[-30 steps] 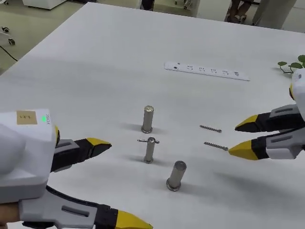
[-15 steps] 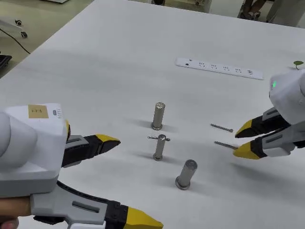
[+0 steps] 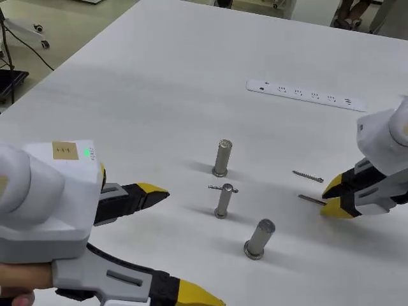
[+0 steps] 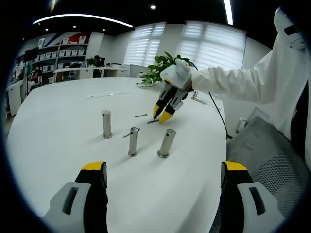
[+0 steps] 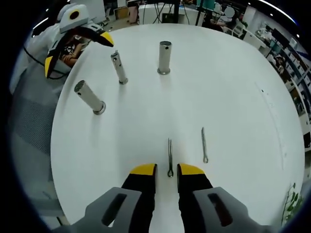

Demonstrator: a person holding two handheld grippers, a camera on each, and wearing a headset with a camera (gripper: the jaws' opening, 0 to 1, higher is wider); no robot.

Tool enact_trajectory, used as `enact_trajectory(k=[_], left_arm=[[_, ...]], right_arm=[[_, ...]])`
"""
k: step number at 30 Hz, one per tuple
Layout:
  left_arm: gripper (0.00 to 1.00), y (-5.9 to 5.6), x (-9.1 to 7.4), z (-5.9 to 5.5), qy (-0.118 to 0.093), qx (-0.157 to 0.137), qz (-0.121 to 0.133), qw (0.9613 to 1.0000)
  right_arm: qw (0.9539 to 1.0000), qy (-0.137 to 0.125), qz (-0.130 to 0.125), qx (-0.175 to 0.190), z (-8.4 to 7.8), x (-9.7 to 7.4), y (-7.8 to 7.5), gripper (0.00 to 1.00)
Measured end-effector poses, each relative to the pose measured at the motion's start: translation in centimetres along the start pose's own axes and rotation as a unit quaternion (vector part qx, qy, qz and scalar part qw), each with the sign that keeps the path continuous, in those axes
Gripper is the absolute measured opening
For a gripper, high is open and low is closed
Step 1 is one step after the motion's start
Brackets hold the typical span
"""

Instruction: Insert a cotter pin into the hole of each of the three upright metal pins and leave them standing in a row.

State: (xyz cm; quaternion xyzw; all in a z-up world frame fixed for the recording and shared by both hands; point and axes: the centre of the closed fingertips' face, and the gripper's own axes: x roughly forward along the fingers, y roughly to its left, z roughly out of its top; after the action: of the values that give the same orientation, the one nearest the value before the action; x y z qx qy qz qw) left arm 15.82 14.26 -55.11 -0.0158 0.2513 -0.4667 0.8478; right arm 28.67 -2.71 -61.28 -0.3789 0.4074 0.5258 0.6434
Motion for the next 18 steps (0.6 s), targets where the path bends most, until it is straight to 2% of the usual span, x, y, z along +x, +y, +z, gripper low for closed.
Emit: enact_trajectory(k=[12, 18], left_arm=[[0.96, -0.07, 0.07, 0.16, 0.000, 0.000, -0.003, 1.0000], [0.95, -0.03, 0.06, 0.09, 0.003, -0.002, -0.004, 1.0000]], right_arm=[[0.9999, 0.010, 0.011, -0.006, 0.23, 0.11, 0.00, 0.05], [0.9993, 0.027, 0.016, -0.020, 0.40, 0.14, 0.25, 0.03]])
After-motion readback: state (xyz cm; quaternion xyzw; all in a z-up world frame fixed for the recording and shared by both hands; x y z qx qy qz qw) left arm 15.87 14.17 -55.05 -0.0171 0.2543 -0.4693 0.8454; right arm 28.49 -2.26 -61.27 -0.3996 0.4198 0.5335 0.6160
